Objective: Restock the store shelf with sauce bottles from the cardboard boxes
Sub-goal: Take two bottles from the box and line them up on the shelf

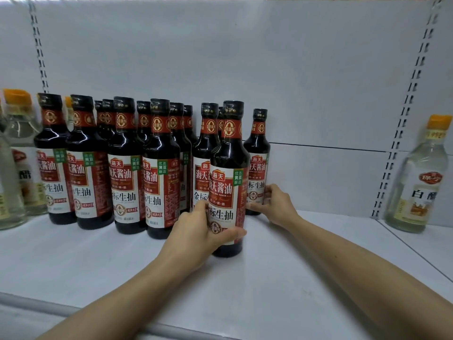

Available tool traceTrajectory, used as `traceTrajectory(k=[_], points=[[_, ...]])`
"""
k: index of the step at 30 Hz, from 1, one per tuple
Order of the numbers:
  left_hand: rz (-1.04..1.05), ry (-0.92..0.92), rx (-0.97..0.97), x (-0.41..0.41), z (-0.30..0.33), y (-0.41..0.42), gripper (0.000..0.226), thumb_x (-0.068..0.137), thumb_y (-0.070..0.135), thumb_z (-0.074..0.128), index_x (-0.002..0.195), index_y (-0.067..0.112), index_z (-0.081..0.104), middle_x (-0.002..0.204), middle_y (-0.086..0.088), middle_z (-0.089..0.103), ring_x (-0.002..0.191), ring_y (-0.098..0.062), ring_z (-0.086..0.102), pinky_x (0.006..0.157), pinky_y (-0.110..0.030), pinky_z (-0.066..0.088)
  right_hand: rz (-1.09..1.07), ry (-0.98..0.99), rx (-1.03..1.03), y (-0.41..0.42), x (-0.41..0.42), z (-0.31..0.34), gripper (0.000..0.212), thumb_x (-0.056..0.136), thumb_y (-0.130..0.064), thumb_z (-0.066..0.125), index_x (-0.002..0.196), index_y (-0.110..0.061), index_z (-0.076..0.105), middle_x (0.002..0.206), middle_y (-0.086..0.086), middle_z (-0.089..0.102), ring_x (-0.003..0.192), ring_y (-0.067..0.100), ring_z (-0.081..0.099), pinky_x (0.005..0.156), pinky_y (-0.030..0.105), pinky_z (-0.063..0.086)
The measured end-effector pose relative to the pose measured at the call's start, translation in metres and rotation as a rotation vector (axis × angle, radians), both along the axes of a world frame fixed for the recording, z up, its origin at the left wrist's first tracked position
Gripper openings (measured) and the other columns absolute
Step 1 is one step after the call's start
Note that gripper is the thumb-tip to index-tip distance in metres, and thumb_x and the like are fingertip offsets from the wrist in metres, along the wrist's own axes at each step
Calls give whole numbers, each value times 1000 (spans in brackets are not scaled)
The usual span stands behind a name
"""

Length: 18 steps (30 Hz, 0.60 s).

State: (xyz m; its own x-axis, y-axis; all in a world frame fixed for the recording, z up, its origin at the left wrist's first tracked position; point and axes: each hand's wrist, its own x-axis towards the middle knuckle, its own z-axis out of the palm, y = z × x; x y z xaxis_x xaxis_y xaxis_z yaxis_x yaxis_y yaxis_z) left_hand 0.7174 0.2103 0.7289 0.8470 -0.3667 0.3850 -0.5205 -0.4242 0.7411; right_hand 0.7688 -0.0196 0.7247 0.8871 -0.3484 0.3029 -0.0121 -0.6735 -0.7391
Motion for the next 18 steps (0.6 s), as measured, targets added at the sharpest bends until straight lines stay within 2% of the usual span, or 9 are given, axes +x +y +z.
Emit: traceTrajectory(k=[3, 6, 9, 11, 13, 16, 17, 18], points=[[-1, 9, -27, -1, 0, 0, 60, 63, 51, 79, 111, 29, 51, 97, 24, 62, 90, 8, 59, 70, -3, 41, -4, -7, 11, 2, 1, 0, 67, 73, -29, 84, 124, -8, 48, 124, 6, 63, 108, 22, 62, 94, 35, 51], [5, 5, -34, -3, 0, 0, 59, 63, 50, 80, 111, 28, 53, 101, 21, 65, 92, 5, 60, 72, -4, 41, 11, 12, 15, 4, 0, 2, 67, 73, -31, 84, 124, -9, 48, 123, 5, 63, 107, 21, 62, 90, 29, 50], [9, 5, -40, -4, 0, 1, 58, 66, 48, 80, 113, 27, 53, 103, 19, 65, 91, 3, 60, 75, -7, 42, 70, 77, -7, 3, -10, 7, 67, 79, -32, 79, 133, -10, 47, 132, 5, 60, 118, 20, 58, 91, 24, 44], [5, 6, -44, -4, 0, 1, 59, 66, 47, 80, 114, 25, 54, 100, 20, 63, 88, 4, 59, 74, -7, 41, 69, 113, -74, 3, -23, 9, 75, 83, -35, 74, 143, -8, 39, 142, 7, 51, 127, 24, 52, 99, 28, 41], [3, -4, -31, -5, 1, 1, 61, 67, 47, 80, 116, 23, 55, 101, 18, 63, 89, 3, 58, 75, -7, 41, 54, 114, -89, 7, -40, 14, 77, 87, -36, 69, 147, -7, 32, 146, 8, 47, 125, 23, 53, 99, 32, 43], [0, -35, 28, -6, 4, 1, 61, 71, 47, 77, 120, 19, 54, 107, 15, 62, 94, -3, 56, 78, -11, 41, 133, 64, 1, 19, -68, 23, 58, 91, -27, 67, 142, -11, 43, 129, -9, 54, 109, 12, 59, 77, 20, 51], [-11, -45, 59, -6, 6, 1, 59, 73, 46, 76, 120, 19, 53, 107, 16, 60, 95, -3, 55, 76, -9, 39, 166, 59, 23, 23, -77, 25, 52, 90, -24, 68, 138, -12, 48, 126, -12, 55, 107, 10, 60, 76, 17, 51], [-29, -49, 90, -7, 9, 1, 56, 76, 45, 75, 120, 20, 52, 106, 16, 58, 95, -3, 54, 72, -6, 38, 201, 54, 41, 27, -85, 25, 50, 90, -24, 68, 136, -13, 52, 127, -11, 58, 110, 11, 61, 81, 20, 51]])
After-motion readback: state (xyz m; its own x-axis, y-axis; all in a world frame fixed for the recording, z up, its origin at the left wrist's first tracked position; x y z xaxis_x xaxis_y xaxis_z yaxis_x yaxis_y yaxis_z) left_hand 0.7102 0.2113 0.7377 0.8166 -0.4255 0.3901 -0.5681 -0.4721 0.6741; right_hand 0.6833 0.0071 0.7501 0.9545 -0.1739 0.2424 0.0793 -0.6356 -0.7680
